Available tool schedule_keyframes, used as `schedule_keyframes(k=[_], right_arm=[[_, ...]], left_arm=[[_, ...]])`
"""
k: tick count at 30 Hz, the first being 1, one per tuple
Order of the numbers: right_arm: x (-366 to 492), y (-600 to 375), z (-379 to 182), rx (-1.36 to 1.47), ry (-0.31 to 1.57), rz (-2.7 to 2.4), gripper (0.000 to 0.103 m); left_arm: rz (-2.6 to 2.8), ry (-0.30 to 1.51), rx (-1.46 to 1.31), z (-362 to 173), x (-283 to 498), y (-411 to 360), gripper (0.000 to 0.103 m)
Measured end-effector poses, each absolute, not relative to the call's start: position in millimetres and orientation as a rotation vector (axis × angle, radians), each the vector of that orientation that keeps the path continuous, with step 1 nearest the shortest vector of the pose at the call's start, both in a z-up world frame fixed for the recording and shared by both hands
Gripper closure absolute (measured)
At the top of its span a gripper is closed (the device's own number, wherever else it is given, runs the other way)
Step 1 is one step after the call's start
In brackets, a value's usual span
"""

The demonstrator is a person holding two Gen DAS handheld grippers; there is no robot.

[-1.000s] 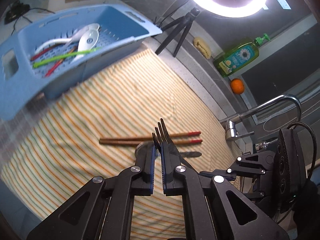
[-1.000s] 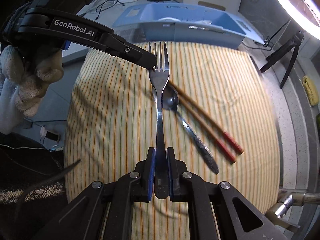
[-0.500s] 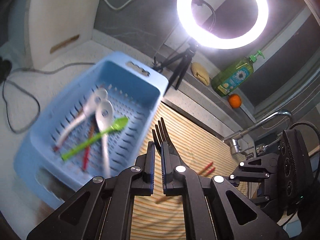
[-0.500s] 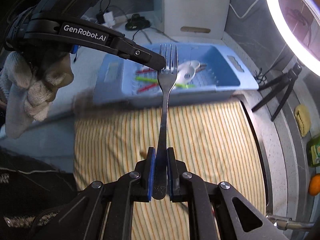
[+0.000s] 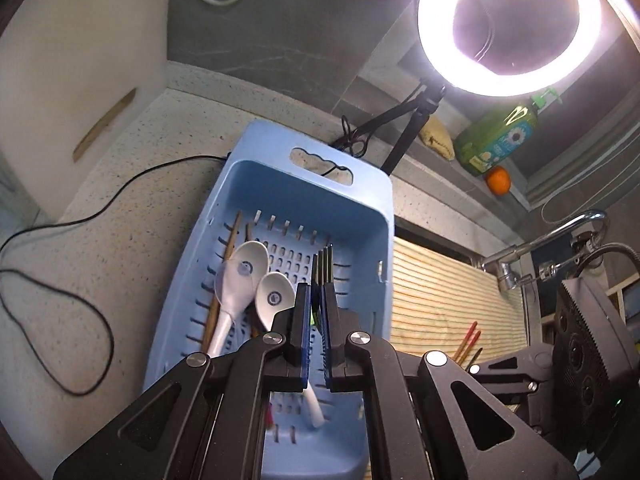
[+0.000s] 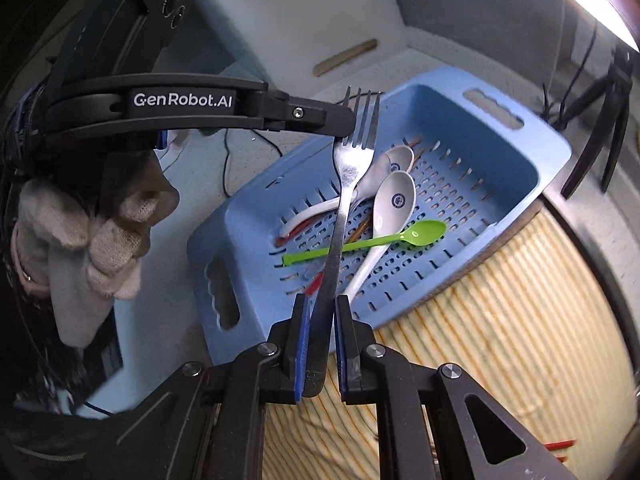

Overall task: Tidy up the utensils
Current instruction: 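Carry the metal fork over the blue basket and lower it in, then open the right gripper to release the fork into the basket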

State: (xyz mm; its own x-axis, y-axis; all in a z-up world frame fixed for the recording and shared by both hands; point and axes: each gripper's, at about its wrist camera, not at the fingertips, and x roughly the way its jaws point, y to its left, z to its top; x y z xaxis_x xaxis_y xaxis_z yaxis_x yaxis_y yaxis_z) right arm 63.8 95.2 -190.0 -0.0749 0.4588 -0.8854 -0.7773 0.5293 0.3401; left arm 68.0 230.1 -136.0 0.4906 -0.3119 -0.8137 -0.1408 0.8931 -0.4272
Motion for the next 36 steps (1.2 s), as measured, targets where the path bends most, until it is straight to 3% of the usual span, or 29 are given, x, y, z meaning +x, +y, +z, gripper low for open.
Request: schedule_keyframes(k=[15,36], right_arm=[[86,111,-231,-0.122,1.378,0.933,0.088],[83,103,-224,-0.113,1.343,1.017,0.085]], left_arm=[[-0.175,1.204,-0.487,-189,122,226,0.099],[-0.132,1.22,-0.52,-191,122,222,0.099]])
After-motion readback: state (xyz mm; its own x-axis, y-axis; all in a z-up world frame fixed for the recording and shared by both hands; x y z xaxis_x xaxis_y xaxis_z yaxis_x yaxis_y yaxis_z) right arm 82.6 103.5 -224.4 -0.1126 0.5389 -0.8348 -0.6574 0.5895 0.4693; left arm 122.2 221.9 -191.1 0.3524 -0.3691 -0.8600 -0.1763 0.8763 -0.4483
